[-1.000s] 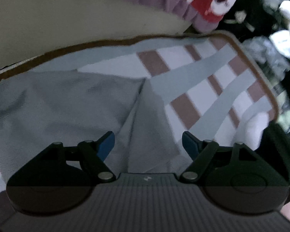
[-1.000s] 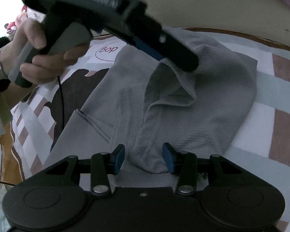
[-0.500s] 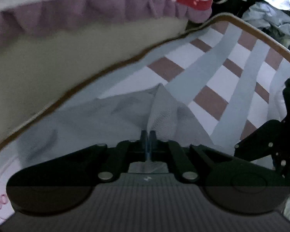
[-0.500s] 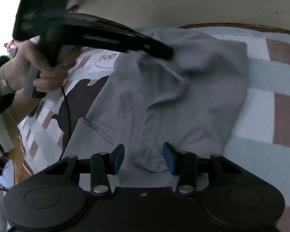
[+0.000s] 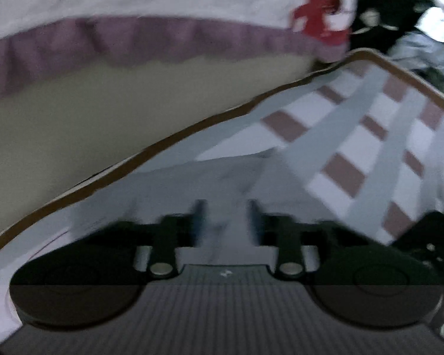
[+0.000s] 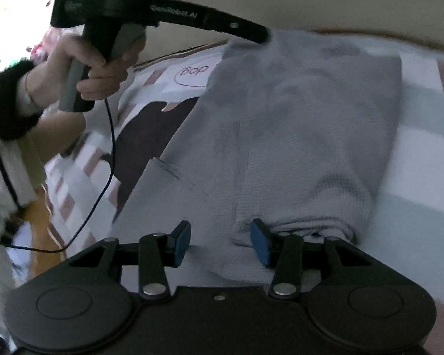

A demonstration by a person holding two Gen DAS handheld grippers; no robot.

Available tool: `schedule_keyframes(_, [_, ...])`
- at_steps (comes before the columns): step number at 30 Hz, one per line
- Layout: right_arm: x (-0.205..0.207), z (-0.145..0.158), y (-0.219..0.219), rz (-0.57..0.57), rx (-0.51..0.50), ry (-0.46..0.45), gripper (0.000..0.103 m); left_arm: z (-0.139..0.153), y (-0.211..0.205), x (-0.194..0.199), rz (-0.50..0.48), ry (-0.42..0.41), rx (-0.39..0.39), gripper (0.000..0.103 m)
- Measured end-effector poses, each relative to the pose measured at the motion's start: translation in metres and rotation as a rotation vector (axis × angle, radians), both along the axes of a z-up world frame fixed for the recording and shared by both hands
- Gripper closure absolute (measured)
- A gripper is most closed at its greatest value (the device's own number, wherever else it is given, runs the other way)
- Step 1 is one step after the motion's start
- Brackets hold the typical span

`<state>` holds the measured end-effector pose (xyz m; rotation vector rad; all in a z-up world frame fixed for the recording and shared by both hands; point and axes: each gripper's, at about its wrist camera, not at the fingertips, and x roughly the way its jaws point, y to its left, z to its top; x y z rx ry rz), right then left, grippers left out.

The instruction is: Fold clothes

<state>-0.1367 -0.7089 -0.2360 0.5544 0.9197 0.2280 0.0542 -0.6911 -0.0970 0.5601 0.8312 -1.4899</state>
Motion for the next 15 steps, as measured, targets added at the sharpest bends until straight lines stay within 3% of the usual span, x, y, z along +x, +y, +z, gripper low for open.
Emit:
schedule_keyframes(3, [-0.008,0.012,-0.013,-0.092,0.045,-0.09,0.051,-0.016,-0.006,-0.011,-0.029,0.034,0.039,0.048])
schedule_keyframes(5, [-0.015,0.021,-0.021,-0.171,0.016,-0.148,0.051,-0.032,-0.007,-0.016,-0.028,0.023,0.113,0.054])
schedule_keyframes(8, [-0.019,0.021,-0.027,-0.272,-0.083,-0.119,0.051,-0.047,0.006,-0.024,-0.053,-0.166,0.189,0.057])
schedule_keyframes(13, [-0.017,0.012,-0.034,-0.348,-0.135,-0.034,0.051,-0.047,0.036,-0.017,-0.055,-0.437,0.178,0.058])
schedule_keyframes(15, [-0.015,0.007,-0.034,-0.348,-0.163,0.002,0.051,-0.04,0.045,-0.012,-0.054,-0.432,0.173,0.058])
